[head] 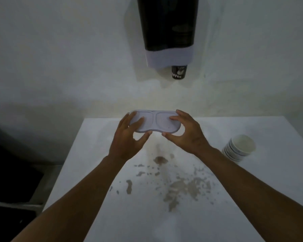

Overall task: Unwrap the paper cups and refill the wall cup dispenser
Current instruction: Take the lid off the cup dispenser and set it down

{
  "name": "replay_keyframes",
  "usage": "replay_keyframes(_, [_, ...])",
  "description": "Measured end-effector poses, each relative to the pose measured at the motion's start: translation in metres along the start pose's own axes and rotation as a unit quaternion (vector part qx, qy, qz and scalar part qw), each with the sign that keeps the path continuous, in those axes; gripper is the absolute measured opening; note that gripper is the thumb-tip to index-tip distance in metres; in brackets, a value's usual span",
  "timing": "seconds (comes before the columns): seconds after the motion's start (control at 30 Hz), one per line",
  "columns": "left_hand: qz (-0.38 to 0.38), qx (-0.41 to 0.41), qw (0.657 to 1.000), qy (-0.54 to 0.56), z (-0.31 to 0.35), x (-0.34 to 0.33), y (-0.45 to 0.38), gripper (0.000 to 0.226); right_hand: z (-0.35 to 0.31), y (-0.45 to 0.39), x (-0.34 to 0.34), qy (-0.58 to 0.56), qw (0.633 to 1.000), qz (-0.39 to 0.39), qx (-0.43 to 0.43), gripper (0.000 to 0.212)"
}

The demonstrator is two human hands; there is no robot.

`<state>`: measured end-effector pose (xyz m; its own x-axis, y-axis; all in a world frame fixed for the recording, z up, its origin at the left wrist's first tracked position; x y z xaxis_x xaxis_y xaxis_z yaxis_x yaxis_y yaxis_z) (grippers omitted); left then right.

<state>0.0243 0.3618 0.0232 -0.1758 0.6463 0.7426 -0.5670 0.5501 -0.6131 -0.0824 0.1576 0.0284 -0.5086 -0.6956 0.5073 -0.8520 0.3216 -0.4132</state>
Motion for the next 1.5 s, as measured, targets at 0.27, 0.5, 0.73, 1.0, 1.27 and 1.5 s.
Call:
replay_keyframes(0.27, [-0.152, 0.041, 0.987, 0.029, -0.018, -0.068, 0.092, 0.055, 0.074, 0.084, -0.062, 0.015, 0.988, -0.075, -0.132, 0.076])
replay_keyframes(0.5, [-0.254, 0.074, 0.964, 0.015, -0.047, -0.112, 0.137, 0.054, 0.107, 0.113, -0.116, 0.033, 0.972, -0.124, -0.198, 0.08])
replay_keyframes(0.73, [-0.319, 0.087, 0.944, 0.006, -0.072, -0.138, 0.165, 0.058, 0.122, 0.12, -0.145, 0.035, 0.963, -0.148, -0.224, 0.082])
replay_keyframes(1.0, [-0.317, 0.095, 0.943, -0.04, -0.057, -0.128, 0.154, 0.058, 0.116, 0.122, -0.134, 0.044, 0.967, -0.127, -0.217, 0.078])
replay_keyframes(1.27, [-0.253, 0.039, 0.963, 0.088, 0.013, -0.134, 0.072, 0.052, 0.059, 0.089, -0.046, 0.139, 0.984, 0.054, -0.098, 0.037])
replay_keyframes(1.5, [-0.205, -0.034, 0.964, 0.164, 0.114, -0.135, 0.012, 0.049, 0.025, 0.081, 0.059, 0.224, 0.95, 0.21, 0.054, 0.025])
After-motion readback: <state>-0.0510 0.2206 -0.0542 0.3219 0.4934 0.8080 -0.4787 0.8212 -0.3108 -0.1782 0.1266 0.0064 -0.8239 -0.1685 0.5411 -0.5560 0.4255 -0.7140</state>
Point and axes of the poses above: each hand's wrist, its own y-axis away from the middle knuckle, its own x-axis out of the back of the hand, z = x × y, the point moved 3 cm from there along -y, towards the middle knuckle, and after that the axes turned 9 degrees about -y, right-handed, at the moved point
